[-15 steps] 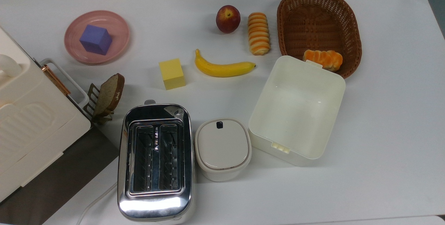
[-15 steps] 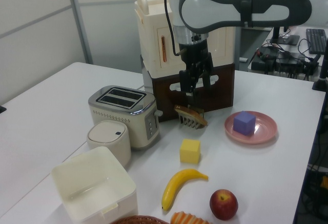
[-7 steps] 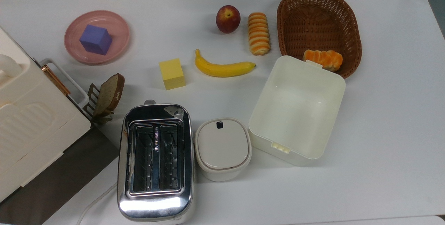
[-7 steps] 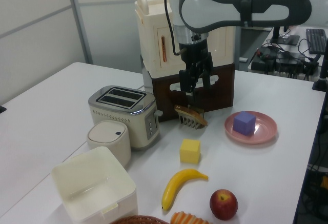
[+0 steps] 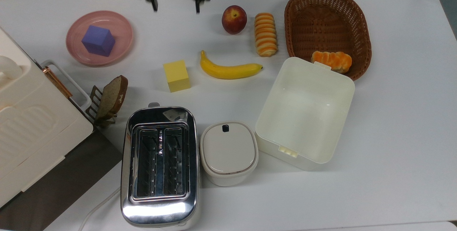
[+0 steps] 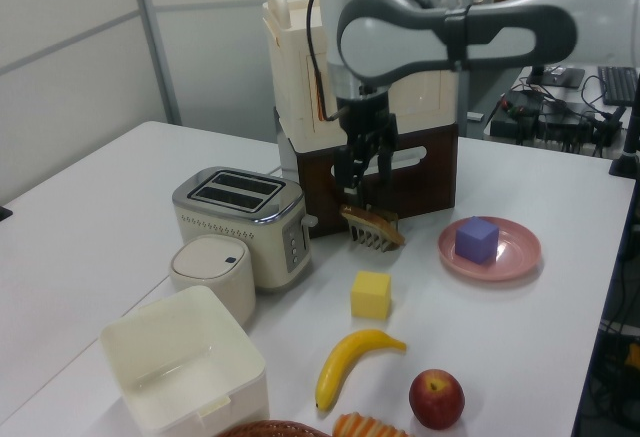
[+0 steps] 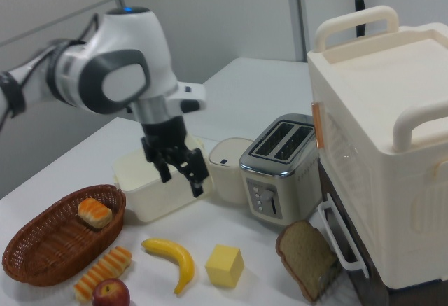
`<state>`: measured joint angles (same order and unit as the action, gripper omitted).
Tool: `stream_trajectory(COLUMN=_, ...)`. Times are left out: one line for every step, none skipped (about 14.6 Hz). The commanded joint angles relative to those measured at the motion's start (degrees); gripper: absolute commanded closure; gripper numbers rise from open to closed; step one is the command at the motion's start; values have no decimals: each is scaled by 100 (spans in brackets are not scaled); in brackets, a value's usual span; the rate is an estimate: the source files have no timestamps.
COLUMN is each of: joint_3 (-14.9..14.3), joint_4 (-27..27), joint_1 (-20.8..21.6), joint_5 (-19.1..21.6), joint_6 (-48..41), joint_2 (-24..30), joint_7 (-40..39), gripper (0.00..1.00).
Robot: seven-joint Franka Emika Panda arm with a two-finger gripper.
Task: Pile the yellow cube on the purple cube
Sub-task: 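Move the open gripper over the yellow cube and lower it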
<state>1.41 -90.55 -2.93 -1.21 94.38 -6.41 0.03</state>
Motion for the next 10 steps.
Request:
stream_trajectory(joint_3=-17, joint_4=81, joint_1=-67, joint_5=42, joint_6=387, joint_2=-500, joint_7=-152, gripper=0)
stream_trajectory(joint_3=-17, joint_4=64, joint_1=-59, joint_5=7, joint_6=458, joint_2=-623, joint_7=-179, gripper=0)
stream_trajectory(joint_3=-9, joint_4=29, joint_1=-50, joint_5=-141, joint_6=476, joint_2=-790, joint_7=-353, gripper=0)
stream_trajectory(joint_3=-9, joint_4=-24, joint_1=-41, joint_5=-213, joint_6=476, joint_2=-861, joint_7=-529, gripper=0)
stream_trajectory(joint_3=-9, joint_4=-68, joint_1=-50, joint_5=-222, joint_6=494, joint_2=-923, joint_7=-722, gripper=0)
stream_trajectory(joint_3=-9, joint_4=-68, joint_1=-50, joint_5=-231, joint_6=503, joint_2=-1028, joint_7=-881, gripper=0)
stream_trajectory(joint_3=-9, joint_4=-68, joint_1=-59, joint_5=-300, joint_6=529, joint_2=-1151, joint_7=-1013, gripper=0)
stream_trajectory(joint_3=-9, joint_4=-121, joint_1=-59, joint_5=-466, joint_6=703, joint_2=-1300, joint_7=-1171, gripper=0)
stream_trajectory(joint_3=-9, joint_4=-243, joint_1=-59, joint_5=-590, joint_6=792, joint_2=-1362, joint_7=-1259, gripper=0)
stream_trajectory(joint_3=-9, joint_4=-366, joint_1=-50, joint_5=-722, joint_6=914, joint_2=-1415, joint_7=-1338, gripper=0)
